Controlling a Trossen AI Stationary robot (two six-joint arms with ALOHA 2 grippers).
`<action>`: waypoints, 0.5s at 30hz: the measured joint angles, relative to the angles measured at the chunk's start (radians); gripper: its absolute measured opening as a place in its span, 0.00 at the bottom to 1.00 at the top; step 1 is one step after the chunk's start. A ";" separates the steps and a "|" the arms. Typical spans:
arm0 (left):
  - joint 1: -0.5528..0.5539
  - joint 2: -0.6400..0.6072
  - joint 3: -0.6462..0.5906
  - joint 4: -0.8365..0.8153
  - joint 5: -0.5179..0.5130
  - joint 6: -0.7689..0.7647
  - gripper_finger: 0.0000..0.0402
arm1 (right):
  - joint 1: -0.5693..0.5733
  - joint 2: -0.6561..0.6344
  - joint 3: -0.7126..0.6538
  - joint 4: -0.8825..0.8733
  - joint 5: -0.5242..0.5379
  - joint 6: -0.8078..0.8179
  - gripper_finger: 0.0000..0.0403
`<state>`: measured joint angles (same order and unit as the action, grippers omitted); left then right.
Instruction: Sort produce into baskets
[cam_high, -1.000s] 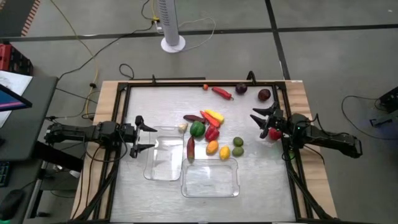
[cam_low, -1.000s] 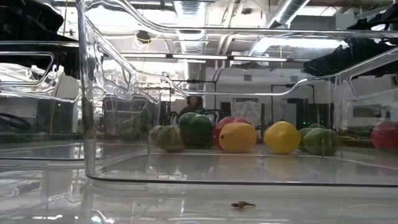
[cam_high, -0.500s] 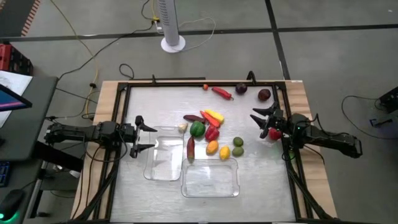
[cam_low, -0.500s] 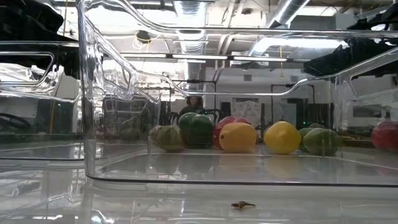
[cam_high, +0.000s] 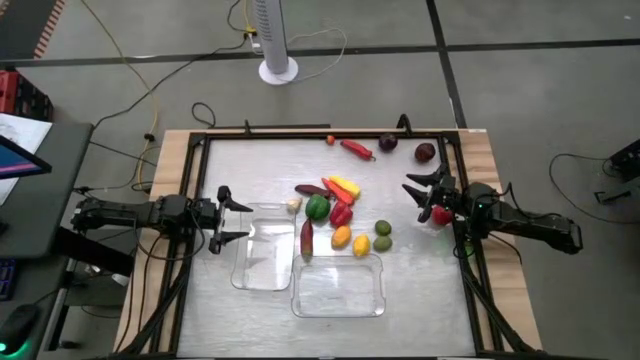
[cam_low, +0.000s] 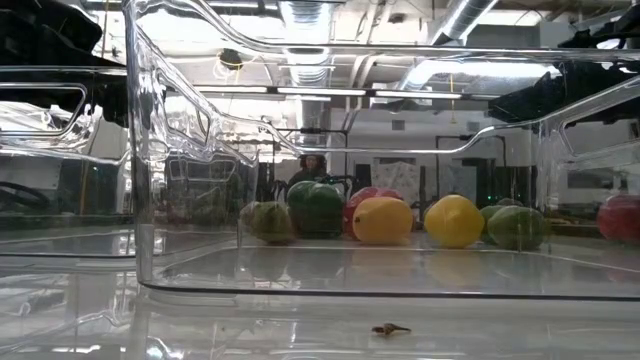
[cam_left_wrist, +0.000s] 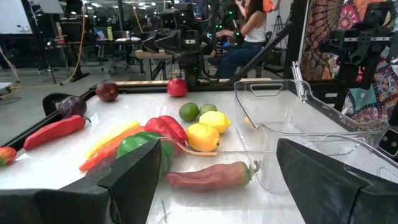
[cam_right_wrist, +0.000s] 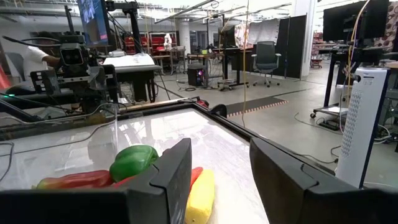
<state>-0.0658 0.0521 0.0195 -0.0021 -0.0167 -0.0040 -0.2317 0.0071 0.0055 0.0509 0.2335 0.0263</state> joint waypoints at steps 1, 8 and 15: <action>0.000 0.000 0.000 0.000 0.000 0.000 0.76 | 0.000 0.000 0.000 0.000 0.000 0.000 0.47; 0.000 0.000 0.000 0.001 -0.003 -0.026 0.76 | 0.000 0.000 0.000 0.000 0.000 0.000 0.47; 0.000 0.000 0.000 0.019 -0.108 -0.285 0.76 | 0.000 0.000 0.000 0.000 0.000 0.000 0.47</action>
<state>-0.0654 0.0525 0.0196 0.0166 -0.1242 -0.2890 -0.2314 0.0071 0.0055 0.0506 0.2336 0.0261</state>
